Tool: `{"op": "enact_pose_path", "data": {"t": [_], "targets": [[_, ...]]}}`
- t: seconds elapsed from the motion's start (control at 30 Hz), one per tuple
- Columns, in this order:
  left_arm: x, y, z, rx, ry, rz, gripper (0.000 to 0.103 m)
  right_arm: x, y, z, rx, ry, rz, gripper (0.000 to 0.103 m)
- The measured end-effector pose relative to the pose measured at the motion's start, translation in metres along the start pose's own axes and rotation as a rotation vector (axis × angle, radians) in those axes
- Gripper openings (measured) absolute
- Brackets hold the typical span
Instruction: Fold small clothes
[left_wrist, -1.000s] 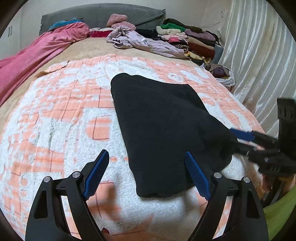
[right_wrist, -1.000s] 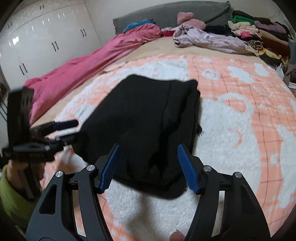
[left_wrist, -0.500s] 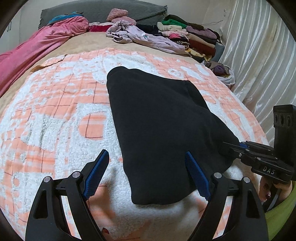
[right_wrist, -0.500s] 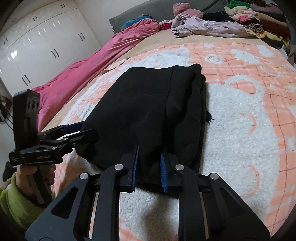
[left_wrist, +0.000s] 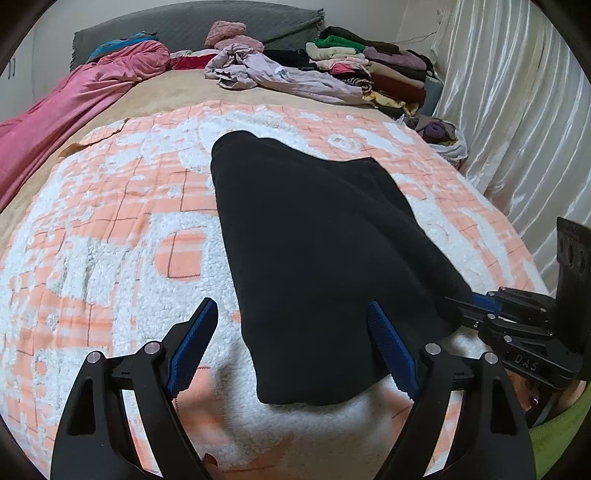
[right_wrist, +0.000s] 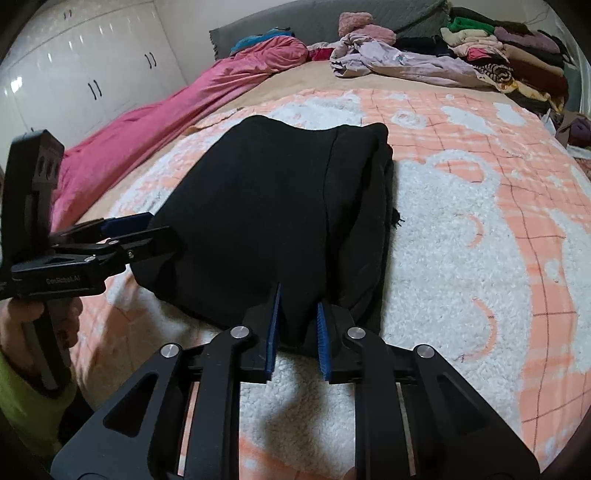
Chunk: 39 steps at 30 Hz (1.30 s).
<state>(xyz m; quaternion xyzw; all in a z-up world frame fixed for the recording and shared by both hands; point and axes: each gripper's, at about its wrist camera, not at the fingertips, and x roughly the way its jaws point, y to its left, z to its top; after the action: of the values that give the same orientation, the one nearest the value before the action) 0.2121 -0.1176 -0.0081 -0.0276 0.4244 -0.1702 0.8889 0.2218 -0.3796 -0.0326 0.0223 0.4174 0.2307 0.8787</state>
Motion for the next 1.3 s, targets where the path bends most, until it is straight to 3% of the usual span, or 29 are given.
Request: {"op": "enact_pose_path", "data": {"t": [0.23, 0.3, 0.73, 0.97, 1.2, 1.3], "targets": [[0.005, 0.004, -0.002, -0.011, 0.006, -0.001, 0.083, -0.001, -0.003, 0.000, 0.010, -0.013, 0.024, 0.018], [0.005, 0.004, -0.002, -0.013, 0.003, 0.002, 0.083, -0.004, -0.004, 0.000, 0.014, -0.025, 0.027, 0.027], [0.006, 0.005, -0.003, -0.018, -0.001, 0.009, 0.084, -0.018, -0.016, 0.006, 0.060, -0.086, -0.008, 0.060], [-0.006, 0.002, -0.002, -0.015, -0.026, 0.012, 0.083, -0.037, -0.015, 0.009, 0.077, -0.188, -0.082, 0.089], [-0.025, 0.001, -0.001, -0.013, -0.058, 0.026, 0.083, -0.052, -0.013, 0.008, 0.072, -0.280, -0.169, 0.093], [-0.037, 0.000, -0.002, -0.006, -0.083, 0.032, 0.095, -0.062, -0.009, 0.004, 0.071, -0.316, -0.190, 0.094]]}}
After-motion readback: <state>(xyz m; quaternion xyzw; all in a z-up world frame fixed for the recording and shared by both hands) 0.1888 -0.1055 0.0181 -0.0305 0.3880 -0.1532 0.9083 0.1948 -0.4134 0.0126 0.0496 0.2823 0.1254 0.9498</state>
